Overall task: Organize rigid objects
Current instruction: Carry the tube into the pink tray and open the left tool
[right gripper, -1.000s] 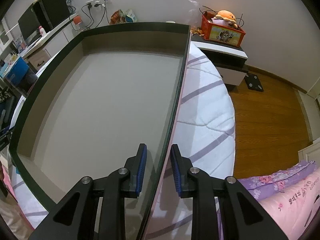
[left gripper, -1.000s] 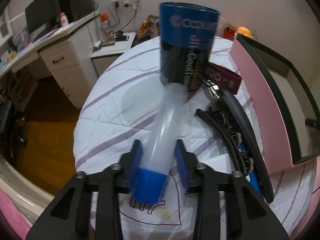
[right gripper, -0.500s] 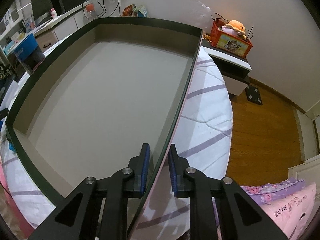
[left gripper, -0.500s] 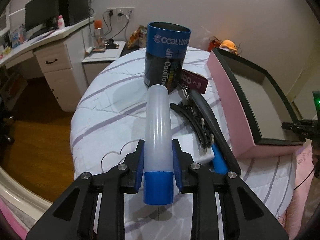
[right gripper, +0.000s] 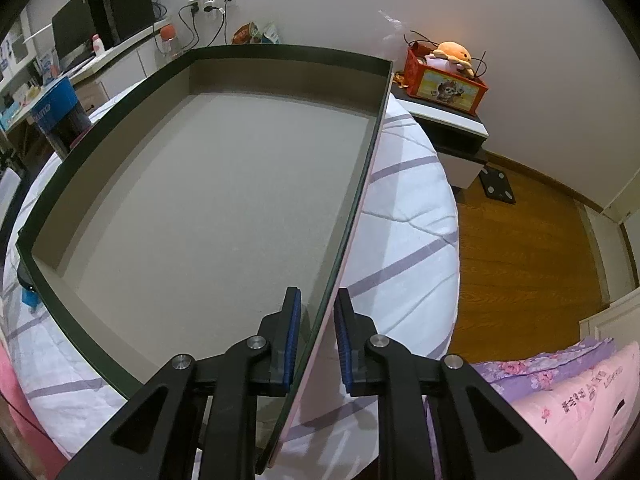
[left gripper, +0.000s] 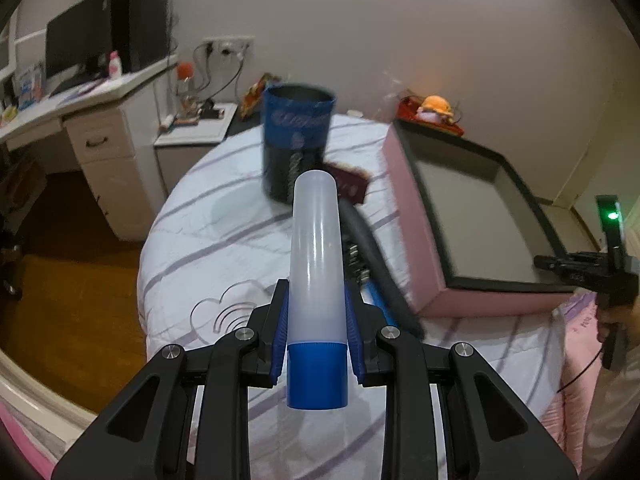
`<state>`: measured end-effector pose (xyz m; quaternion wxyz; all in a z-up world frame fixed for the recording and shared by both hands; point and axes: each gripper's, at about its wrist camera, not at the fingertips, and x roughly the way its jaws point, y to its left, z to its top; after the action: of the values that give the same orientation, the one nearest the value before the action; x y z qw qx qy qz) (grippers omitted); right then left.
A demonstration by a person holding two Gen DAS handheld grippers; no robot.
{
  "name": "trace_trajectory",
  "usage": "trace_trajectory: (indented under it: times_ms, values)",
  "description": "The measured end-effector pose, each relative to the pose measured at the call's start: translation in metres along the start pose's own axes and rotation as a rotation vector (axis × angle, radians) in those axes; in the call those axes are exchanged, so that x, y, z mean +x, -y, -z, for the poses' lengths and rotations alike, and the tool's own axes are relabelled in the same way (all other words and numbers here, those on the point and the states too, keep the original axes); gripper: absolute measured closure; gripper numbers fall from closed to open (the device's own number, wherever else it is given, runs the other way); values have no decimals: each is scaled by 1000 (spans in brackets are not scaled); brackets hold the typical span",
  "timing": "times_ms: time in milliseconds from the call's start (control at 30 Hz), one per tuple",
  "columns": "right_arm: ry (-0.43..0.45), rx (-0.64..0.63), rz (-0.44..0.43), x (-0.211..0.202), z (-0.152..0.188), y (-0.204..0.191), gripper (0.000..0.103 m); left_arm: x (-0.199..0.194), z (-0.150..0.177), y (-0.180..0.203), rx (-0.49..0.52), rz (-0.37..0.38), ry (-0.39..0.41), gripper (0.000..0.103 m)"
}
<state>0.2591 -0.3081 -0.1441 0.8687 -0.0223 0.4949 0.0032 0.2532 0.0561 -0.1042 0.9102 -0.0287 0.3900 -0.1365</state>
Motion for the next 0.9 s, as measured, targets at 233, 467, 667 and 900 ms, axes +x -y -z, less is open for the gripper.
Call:
trace_trajectory:
  times_ms: [233,467,667,900]
  values:
    - [7,7,-2,-1,2,-2,87,-5,-24,53,105,87,29,77]
    - [15,22,-9,-3,6,-2,86,34,-48,141,226,208,-26,77]
    - [24,29,-30,-5,11,2,85,73,-51,185,251,218,-111,77]
    - [16,-3,-43,-6,14,4,85,86,-49,197,261,176,-145,77]
